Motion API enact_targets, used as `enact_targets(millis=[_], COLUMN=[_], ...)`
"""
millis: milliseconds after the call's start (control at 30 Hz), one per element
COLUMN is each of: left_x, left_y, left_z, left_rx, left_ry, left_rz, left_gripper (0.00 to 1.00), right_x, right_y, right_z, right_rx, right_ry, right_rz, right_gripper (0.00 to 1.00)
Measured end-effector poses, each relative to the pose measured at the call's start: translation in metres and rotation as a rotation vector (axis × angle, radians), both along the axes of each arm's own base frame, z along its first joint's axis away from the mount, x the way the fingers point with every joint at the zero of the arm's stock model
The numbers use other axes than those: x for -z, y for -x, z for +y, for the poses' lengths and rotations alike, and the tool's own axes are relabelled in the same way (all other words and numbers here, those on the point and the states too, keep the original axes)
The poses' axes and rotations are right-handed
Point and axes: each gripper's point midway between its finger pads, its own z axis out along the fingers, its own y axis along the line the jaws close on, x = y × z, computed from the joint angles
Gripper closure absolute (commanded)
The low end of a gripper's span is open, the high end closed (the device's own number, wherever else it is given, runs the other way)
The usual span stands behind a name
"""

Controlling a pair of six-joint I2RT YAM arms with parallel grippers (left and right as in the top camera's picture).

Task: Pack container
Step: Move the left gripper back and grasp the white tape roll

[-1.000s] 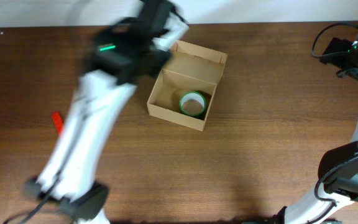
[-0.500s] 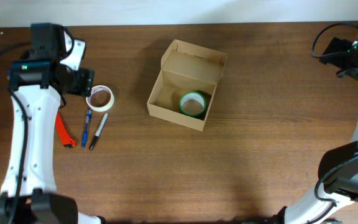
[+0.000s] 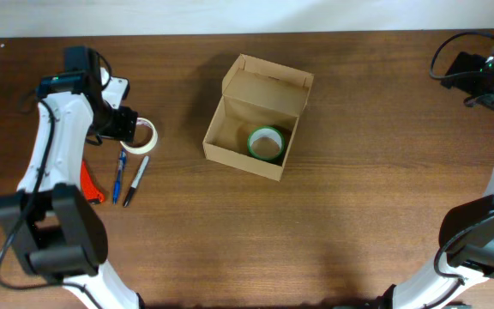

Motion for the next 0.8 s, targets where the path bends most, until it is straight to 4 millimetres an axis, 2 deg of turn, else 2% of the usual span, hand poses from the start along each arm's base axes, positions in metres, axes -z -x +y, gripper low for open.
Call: enact_targets(millis=[233,467,800], left_x=[0.051,0.058,0.080], left_y=[0.002,-0.016,-0.034], left_z=[-0.002,0.001,0.004], left_rx=[0.001,0.001,0.005], left_ry=[0.023,0.015,0.010], left_rz=[0.115,0.060,0.026], left_gripper=[0.32,0.32,0.32], right_x=[0.000,0.000,0.000], right_y=[0.000,0.000,0.000], right_z=[0.000,0.000,0.000], right_rx=[0.000,0.000,0.000], right_ry=[0.000,0.000,0.000], right_rz=[0.000,0.000,0.000], right_gripper=[0.01,0.01,0.01])
